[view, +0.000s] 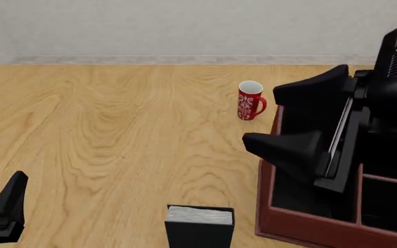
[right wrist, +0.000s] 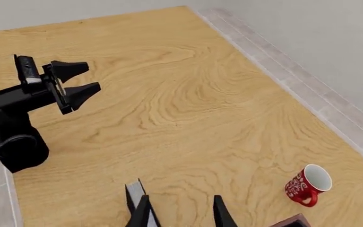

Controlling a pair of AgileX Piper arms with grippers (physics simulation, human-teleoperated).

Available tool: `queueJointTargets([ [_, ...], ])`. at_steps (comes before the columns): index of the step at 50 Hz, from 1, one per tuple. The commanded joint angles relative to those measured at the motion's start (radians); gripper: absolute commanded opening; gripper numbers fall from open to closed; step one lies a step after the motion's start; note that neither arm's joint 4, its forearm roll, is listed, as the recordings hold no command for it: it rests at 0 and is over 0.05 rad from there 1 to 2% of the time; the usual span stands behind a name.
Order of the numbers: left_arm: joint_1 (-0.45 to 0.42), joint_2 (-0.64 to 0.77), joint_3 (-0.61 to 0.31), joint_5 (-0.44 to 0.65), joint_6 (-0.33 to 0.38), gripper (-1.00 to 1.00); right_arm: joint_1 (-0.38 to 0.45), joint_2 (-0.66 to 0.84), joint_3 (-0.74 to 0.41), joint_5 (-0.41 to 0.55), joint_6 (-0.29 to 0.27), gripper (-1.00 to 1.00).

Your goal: Pick up the book and place it in the left compartment of the caddy.

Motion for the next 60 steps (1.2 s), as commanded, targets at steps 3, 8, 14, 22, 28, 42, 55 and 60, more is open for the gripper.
queueJointTargets([
  [3, 0.000, 0.000, 0.000, 0.000, 0.000, 1.00, 0.040, 0.002, 0.021, -0.005, 0.016, 1.00],
  [8, 0.000, 0.000, 0.000, 0.000, 0.000, 1.00, 0.049, 0.007, 0.030, -0.011, 0.027, 1.00],
  [14, 0.000, 0.000, 0.000, 0.000, 0.000, 1.00, 0.058, 0.013, 0.045, -0.021, 0.036, 1.00],
  [22, 0.000, 0.000, 0.000, 0.000, 0.000, 1.00, 0.066, 0.017, 0.062, -0.028, 0.048, 1.00],
  [28, 0.000, 0.000, 0.000, 0.000, 0.000, 1.00, 0.076, 0.023, 0.086, -0.031, 0.062, 1.00],
  [42, 0.000, 0.000, 0.000, 0.000, 0.000, 1.00, 0.085, 0.036, 0.107, -0.034, 0.070, 1.00],
  [55, 0.000, 0.000, 0.000, 0.000, 0.000, 1.00, 0.082, 0.067, 0.099, -0.015, 0.055, 1.00],
  [60, 0.000, 0.000, 0.000, 0.000, 0.000, 1.00, 0.081, 0.074, 0.096, -0.012, 0.051, 1.00],
])
